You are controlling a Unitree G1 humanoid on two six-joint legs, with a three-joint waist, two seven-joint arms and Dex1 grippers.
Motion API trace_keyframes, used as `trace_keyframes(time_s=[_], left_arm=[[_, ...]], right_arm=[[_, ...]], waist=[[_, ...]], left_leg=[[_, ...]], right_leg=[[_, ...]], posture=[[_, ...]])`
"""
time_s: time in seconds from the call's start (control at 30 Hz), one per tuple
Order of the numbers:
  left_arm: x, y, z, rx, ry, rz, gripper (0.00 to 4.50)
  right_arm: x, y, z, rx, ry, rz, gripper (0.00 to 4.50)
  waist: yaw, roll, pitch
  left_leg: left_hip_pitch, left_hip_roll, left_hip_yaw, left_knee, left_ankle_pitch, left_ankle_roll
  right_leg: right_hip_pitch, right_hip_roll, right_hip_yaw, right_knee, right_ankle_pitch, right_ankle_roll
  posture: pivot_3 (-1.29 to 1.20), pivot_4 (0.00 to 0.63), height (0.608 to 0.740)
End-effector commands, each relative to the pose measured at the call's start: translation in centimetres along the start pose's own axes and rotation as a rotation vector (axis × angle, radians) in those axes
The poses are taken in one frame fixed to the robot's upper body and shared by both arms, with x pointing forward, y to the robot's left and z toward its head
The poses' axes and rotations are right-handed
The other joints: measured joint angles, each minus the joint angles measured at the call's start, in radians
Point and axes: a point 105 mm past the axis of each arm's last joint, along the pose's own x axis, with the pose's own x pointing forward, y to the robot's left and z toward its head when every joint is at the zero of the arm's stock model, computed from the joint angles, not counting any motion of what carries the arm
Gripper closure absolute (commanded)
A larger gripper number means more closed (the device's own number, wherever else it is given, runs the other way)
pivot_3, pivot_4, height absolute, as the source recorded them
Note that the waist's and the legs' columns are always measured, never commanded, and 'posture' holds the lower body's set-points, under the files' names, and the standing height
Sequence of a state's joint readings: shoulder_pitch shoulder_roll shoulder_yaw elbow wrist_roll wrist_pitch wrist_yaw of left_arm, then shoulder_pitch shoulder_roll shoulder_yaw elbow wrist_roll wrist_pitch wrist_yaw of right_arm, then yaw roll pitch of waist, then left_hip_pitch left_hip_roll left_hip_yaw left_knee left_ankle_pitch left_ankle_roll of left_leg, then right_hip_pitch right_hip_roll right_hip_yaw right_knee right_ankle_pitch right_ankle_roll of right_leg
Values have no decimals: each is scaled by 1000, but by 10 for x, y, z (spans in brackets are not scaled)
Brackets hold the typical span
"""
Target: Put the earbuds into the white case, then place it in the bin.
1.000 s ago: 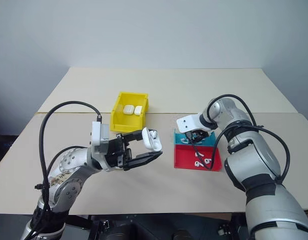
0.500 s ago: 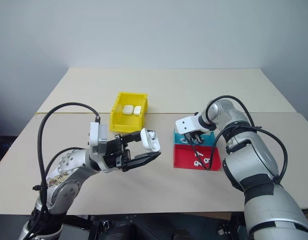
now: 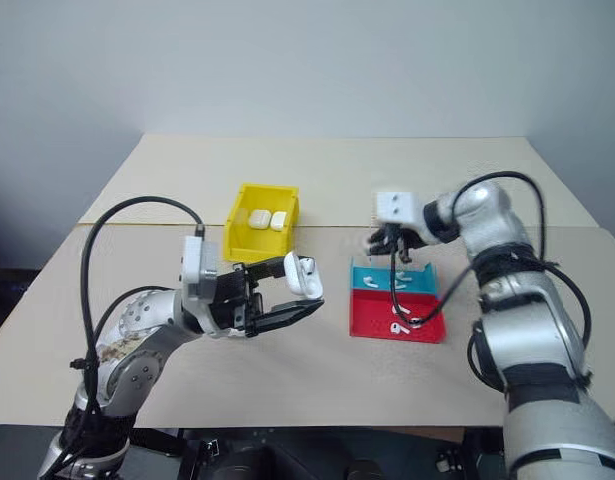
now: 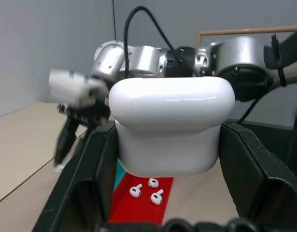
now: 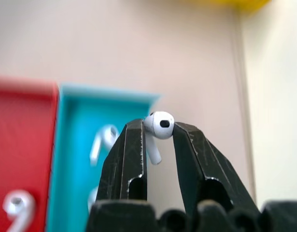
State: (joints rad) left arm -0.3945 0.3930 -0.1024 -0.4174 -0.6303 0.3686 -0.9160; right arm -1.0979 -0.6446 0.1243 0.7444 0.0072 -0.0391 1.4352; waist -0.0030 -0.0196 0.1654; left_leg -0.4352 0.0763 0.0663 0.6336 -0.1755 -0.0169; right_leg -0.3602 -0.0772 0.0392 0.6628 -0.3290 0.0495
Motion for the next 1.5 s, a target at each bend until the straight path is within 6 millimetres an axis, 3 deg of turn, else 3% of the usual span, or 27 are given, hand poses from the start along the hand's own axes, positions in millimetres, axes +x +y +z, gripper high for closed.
trace_keyframes(time_s=[0.03, 0.17, 0.27, 0.43, 0.67, 1.27, 1.5], left_arm=[[7, -2, 10, 45, -46, -54, 1711], [12, 4, 11, 50, -58, -83, 1711], [15, 8, 12, 46, -68, -110, 1711], [21, 13, 13, 45, -83, -136, 1711], [26, 11, 13, 40, -95, -153, 1711], [24, 15, 15, 51, -96, -123, 1711], [24, 13, 15, 55, -97, -117, 1711]], right_arm=[[-45, 16, 61, 147, -421, -15, 3873], [-67, 57, 89, 307, -615, 40, 3873], [-70, 83, 106, 368, -695, 67, 3873], [-64, 108, 121, 439, -760, 74, 3873], [-54, 117, 119, 519, -763, 47, 3873], [-31, 127, 102, 464, -624, 40, 3873], [-31, 131, 96, 437, -577, 56, 1400]], waist=[[6, 0, 0], [15, 0, 0], [10, 0, 0], [3, 0, 0], [4, 0, 0], [5, 0, 0], [6, 0, 0]], left_leg=[[0, 0, 0, 0, 0, 0], [0, 0, 0, 1, 0, 1], [0, 0, -1, 1, -1, 2], [2, -1, -2, 1, -1, 2], [0, -1, -2, 1, -2, 3], [0, -1, -2, 2, -2, 3], [0, -1, -2, 2, -2, 3]], right_leg=[[0, 0, 0, 0, 0, 0], [0, 0, 0, 0, 0, 0], [1, 0, 0, 0, 0, 0], [2, 0, 0, 1, 0, 0], [2, 0, 0, 0, 0, 0], [2, 0, 0, -1, 0, 0], [2, 0, 0, 0, 0, 0]], posture=[[0, 150, 740], [0, 150, 740], [0, 150, 740], [0, 150, 740], [0, 150, 740], [0, 150, 740], [0, 150, 740]])
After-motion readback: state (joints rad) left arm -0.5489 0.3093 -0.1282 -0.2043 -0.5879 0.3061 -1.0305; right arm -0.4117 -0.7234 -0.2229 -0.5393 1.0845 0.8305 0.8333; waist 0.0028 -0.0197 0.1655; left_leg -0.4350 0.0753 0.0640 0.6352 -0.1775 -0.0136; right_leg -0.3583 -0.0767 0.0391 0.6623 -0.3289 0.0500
